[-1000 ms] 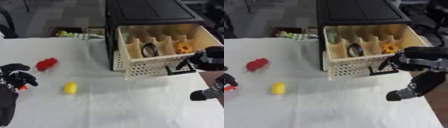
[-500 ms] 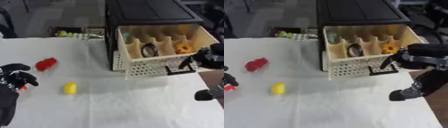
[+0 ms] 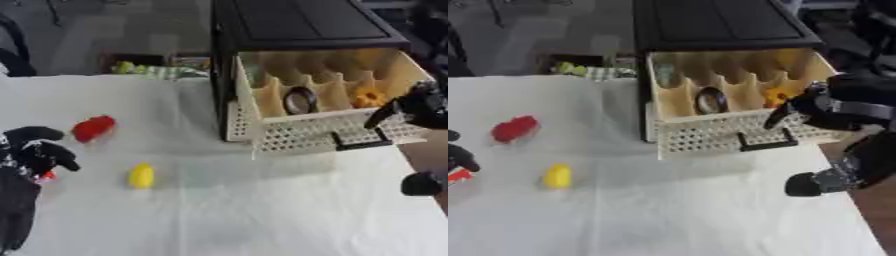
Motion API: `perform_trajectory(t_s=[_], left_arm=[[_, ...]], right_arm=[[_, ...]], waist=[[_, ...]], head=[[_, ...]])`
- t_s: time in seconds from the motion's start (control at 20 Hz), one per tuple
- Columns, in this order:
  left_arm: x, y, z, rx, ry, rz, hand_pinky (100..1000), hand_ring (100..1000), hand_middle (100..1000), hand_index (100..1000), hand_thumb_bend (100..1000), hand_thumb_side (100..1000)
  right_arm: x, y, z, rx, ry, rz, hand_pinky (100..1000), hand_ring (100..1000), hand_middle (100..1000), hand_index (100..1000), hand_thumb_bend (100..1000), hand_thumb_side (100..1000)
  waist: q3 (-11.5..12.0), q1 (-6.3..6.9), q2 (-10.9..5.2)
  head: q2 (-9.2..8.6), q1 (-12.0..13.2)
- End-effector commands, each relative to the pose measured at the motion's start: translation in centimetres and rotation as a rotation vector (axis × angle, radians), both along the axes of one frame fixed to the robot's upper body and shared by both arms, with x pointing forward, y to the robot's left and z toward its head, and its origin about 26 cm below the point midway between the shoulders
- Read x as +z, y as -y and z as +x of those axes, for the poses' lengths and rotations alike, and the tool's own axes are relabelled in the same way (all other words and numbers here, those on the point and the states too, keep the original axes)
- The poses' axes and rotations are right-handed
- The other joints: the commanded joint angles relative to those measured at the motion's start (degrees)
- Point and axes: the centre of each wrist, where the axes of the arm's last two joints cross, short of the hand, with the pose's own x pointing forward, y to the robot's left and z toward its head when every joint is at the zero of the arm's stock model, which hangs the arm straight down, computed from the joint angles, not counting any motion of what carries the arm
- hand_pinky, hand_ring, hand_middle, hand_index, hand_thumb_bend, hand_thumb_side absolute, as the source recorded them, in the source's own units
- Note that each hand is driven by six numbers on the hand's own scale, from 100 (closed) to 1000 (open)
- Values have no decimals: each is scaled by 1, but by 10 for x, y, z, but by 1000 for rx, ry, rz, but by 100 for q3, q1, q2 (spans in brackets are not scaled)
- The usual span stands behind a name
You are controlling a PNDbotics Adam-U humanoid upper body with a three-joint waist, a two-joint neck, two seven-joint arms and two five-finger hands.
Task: Pick up objects from table and place into drawer.
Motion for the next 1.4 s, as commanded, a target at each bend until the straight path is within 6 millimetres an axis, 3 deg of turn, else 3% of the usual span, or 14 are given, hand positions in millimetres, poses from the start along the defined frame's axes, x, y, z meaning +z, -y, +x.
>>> perform_trajectory(t_s=[0.05, 0.25, 0.55, 1.05, 1.25, 1.4], left_arm=[[6, -3, -2, 9, 31, 13, 487, 532, 602, 688, 165, 985], [6, -3, -1, 9, 43, 11, 487, 532, 602, 687, 159, 976], [8, -4, -1, 11, 79, 8, 486, 532, 604, 688, 143, 949], [22, -16, 1, 29, 208, 34, 486, 536, 610, 694, 100, 836], [33, -25, 2, 48, 289, 55, 486, 536, 613, 698, 100, 782], [41, -34, 2, 78, 344, 88, 486, 538, 620, 705, 100, 728]], right_arm=[[21, 1, -9, 27, 93, 89, 100, 146, 100, 764, 396, 901], [26, -1, -9, 77, 192, 269, 100, 166, 100, 725, 286, 945], [28, -8, -7, 155, 293, 552, 100, 213, 100, 682, 231, 980], [27, -24, -1, 274, 319, 853, 303, 389, 107, 728, 158, 998], [26, -30, 1, 327, 299, 942, 359, 452, 178, 739, 128, 1000], [25, -33, 3, 368, 299, 997, 486, 543, 265, 759, 107, 1000]], waist=[[11, 10, -86], [64, 58, -65], [148, 144, -39], [247, 269, -6], [285, 330, 20], [308, 371, 42]], head=[[12, 79], [22, 118], [21, 143], [15, 186], [7, 203], [33, 229]])
